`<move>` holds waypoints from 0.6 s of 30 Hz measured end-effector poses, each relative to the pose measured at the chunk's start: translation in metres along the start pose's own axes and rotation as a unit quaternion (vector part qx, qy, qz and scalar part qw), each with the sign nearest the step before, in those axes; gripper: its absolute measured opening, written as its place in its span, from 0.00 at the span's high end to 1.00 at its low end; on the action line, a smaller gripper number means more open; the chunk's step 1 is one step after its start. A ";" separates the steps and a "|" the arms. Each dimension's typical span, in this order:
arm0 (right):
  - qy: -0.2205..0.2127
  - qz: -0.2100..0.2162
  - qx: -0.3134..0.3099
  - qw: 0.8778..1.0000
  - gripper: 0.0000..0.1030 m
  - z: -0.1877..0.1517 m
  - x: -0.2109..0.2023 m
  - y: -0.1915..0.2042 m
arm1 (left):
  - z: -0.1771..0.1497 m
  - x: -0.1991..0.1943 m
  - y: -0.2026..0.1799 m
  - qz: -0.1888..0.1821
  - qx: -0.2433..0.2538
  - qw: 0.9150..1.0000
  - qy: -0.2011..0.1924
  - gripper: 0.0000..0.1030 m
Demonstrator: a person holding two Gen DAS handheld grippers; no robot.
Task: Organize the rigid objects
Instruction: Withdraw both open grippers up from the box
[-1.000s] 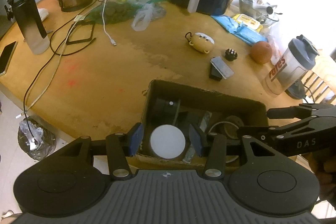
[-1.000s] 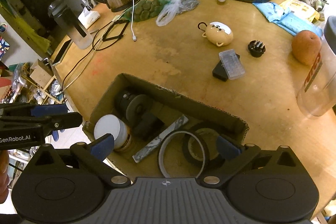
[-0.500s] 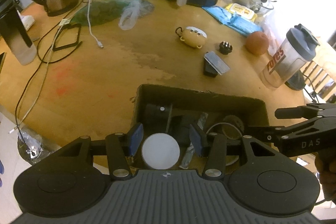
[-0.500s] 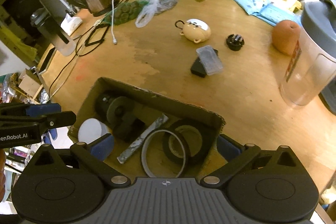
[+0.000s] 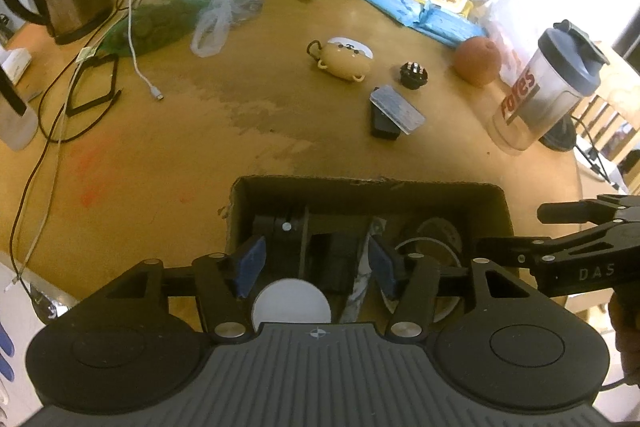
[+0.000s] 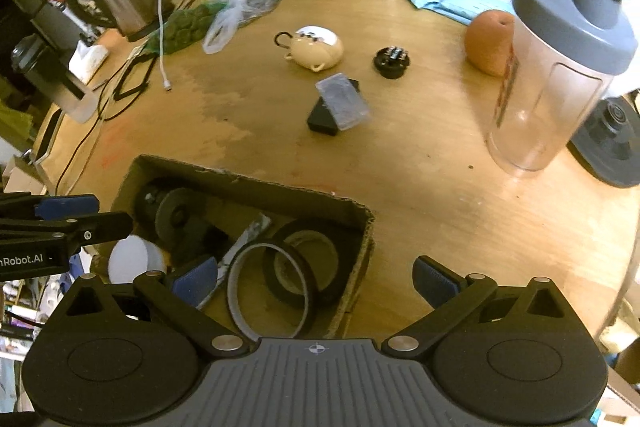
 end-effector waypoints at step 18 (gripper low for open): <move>-0.004 -0.017 0.030 0.999 0.00 0.005 0.003 -0.004 | 0.016 0.009 -0.004 -0.021 0.033 0.999 0.005 0.28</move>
Point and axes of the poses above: each gripper's, at about its wrist camera, not at the fingertips, and x roughly the way its jaws point, y to its left, z to its top, the point moved 5 cm from there along x, roughly the way its jaws point, and after that the axes turned 12 degrees about -z, right-handed, at the moved point
